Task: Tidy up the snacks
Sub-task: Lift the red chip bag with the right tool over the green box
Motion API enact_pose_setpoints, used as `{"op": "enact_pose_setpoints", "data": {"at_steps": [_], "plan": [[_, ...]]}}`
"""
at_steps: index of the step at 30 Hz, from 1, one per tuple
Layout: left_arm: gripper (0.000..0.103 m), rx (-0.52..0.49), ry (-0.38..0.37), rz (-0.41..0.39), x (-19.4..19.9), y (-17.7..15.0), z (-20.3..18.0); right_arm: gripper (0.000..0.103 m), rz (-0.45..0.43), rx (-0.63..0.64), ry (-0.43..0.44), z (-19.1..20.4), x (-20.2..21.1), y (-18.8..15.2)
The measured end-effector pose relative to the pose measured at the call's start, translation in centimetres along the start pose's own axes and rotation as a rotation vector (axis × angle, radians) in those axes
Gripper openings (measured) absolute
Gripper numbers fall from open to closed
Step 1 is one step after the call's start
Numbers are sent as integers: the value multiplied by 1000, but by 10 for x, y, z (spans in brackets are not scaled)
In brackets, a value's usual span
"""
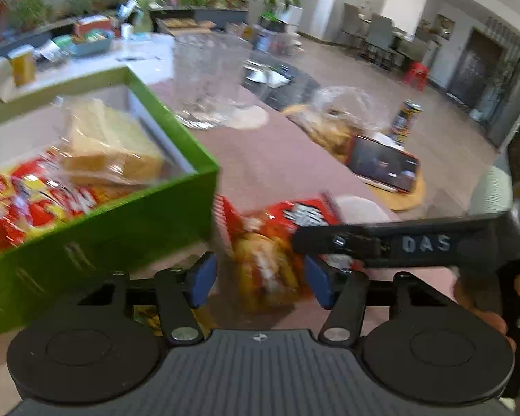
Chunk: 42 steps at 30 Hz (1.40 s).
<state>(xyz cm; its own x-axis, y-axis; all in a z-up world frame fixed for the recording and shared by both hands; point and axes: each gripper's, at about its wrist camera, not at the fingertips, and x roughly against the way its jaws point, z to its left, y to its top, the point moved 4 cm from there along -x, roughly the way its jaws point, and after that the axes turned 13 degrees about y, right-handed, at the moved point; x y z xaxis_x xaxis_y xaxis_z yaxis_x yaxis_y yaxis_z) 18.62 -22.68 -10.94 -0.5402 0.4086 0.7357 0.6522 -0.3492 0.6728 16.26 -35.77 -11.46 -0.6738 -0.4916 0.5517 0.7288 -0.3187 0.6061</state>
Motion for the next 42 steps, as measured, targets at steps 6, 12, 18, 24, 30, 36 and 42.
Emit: {"op": "enact_pose_setpoints", "data": {"at_steps": [6,12,18,24,30,36,42], "plan": [[54,-50,4,-12,11,-8,-18,58,14,33,24,12,7,-5],[54,-38,5,-59,36,-6,-18,58,-14,53,34,24,20,-6],[54,-35,55,-145,67,0,-11,58,-43,98,61,51,28,0],[54,2,116,-194,94,9,10,58,-64,150,96,81,20,12],[54,44,193,-249,113,25,44,58,-65,200,151,112,0,32],[54,105,247,-259,116,44,87,58,-57,238,208,140,-28,54],[54,128,304,-264,105,61,120,58,-42,255,241,154,-55,71]]}}
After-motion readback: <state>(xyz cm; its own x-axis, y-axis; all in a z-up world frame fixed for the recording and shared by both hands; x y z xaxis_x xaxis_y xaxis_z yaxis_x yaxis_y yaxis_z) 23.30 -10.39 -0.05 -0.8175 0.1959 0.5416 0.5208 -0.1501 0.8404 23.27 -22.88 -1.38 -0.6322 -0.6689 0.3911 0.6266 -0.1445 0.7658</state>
